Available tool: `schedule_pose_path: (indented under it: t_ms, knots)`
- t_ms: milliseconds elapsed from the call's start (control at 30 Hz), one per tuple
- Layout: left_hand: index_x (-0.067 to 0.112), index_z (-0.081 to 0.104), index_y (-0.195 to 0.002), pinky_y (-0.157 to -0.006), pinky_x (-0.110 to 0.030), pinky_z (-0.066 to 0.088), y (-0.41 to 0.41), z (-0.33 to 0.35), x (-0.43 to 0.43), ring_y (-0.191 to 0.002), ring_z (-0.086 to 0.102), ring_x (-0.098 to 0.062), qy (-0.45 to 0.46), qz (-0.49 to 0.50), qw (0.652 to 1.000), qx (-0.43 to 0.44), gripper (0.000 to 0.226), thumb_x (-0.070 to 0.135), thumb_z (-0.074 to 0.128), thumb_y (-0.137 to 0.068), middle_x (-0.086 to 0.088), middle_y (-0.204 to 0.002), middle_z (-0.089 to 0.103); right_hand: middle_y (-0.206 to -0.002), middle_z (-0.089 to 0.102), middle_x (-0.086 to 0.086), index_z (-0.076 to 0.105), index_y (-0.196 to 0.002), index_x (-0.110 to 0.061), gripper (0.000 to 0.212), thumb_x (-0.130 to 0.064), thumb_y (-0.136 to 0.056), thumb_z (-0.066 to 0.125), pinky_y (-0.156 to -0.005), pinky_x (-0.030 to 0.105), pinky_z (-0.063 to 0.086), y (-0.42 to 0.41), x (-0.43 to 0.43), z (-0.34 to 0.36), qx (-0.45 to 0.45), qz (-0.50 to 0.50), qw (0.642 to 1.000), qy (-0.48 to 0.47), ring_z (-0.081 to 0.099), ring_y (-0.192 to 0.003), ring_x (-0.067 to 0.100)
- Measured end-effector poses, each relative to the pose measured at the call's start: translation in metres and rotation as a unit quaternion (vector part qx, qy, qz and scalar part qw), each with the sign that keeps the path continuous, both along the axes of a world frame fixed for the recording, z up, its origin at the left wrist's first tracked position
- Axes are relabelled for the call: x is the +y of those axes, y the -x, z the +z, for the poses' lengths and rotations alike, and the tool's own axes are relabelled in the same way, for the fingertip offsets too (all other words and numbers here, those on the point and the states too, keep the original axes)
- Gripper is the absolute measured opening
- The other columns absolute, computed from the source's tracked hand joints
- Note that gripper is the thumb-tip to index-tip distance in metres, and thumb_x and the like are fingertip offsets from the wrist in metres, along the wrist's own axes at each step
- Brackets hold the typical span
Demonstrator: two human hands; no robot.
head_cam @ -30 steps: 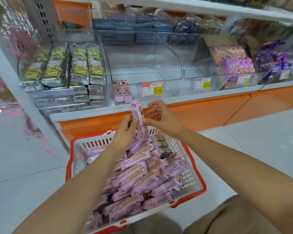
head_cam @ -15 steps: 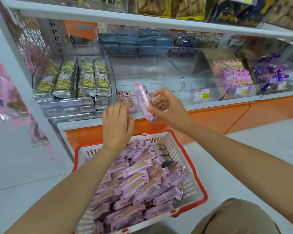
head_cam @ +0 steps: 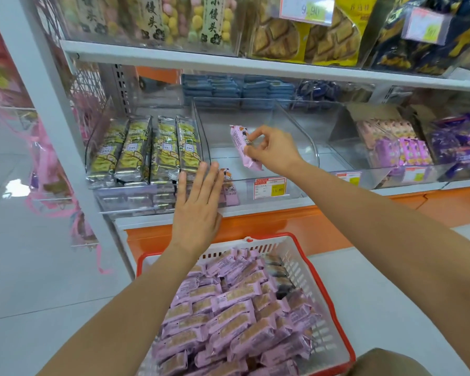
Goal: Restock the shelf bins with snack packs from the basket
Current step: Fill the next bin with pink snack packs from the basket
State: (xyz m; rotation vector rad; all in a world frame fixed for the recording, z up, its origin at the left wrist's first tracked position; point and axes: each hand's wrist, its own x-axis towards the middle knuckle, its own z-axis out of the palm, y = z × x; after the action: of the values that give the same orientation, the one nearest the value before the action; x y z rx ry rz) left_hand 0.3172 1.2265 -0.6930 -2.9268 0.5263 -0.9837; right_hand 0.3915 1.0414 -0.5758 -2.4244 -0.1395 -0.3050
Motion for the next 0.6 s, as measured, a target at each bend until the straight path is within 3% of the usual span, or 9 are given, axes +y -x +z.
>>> schedule_pose_path:
  t_ms: [133, 300, 400, 533, 600]
  knots:
    - [0.006, 0.026, -0.155, -0.121, -0.055, -0.002, -0.002, -0.002, 0.001, -0.152, 0.004, -0.03, -0.007, 0.0, 1.0, 0.005, 0.08, 0.021, 0.056, -0.083, -0.012, -0.164, 0.014, -0.092, 0.071, 0.005, 0.066, -0.094, -0.021, 0.014, -0.025, -0.083, 0.072, -0.074, 0.028, 0.05, -0.016, 0.002, -0.012, 0.082, -0.013, 0.991, 0.105, 0.066, -0.083, 0.02]
    - [0.006, 0.024, -0.155, -0.122, -0.055, -0.003, -0.003, -0.004, 0.002, -0.152, 0.004, -0.031, -0.003, 0.0, 1.0, 0.0, 0.078, 0.022, 0.05, -0.084, -0.012, -0.164, 0.014, -0.125, 0.061, 0.003, 0.068, -0.1, -0.018, 0.023, -0.03, -0.082, 0.075, -0.077, 0.026, 0.039, -0.023, 0.008, -0.023, 0.13, -0.007, 0.978, 0.165, 0.057, -0.103, 0.022]
    - [0.006, 0.023, -0.155, -0.122, -0.055, -0.003, -0.004, -0.005, 0.003, -0.152, 0.004, -0.031, -0.001, -0.005, 1.0, -0.007, 0.079, 0.019, 0.052, -0.083, -0.012, -0.164, 0.013, -0.129, 0.059, 0.005, 0.069, -0.106, -0.015, 0.03, -0.032, -0.082, 0.075, -0.085, 0.028, 0.042, -0.025, 0.013, -0.025, 0.16, 0.008, 0.967, 0.199, 0.055, -0.117, 0.025]
    - [0.005, 0.023, -0.155, -0.122, -0.055, -0.003, -0.005, -0.006, 0.003, -0.152, 0.005, -0.031, 0.002, -0.009, 1.0, -0.012, 0.082, 0.017, 0.058, -0.082, -0.012, -0.164, 0.013, -0.117, 0.066, 0.008, 0.073, -0.102, -0.01, 0.03, -0.034, -0.083, 0.075, -0.082, 0.029, 0.045, -0.029, 0.012, -0.026, 0.209, 0.038, 0.961, 0.175, 0.058, -0.106, 0.024]
    - [0.005, 0.024, -0.155, -0.122, -0.055, -0.003, -0.005, -0.005, 0.003, -0.152, 0.005, -0.031, -0.002, -0.009, 1.0, -0.012, 0.081, 0.017, 0.055, -0.082, -0.012, -0.164, 0.015, -0.115, 0.067, 0.013, 0.073, -0.104, -0.005, 0.032, -0.033, -0.089, 0.068, -0.087, 0.036, 0.048, -0.031, 0.013, -0.025, 0.229, 0.054, 0.955, 0.181, 0.06, -0.107, 0.027]
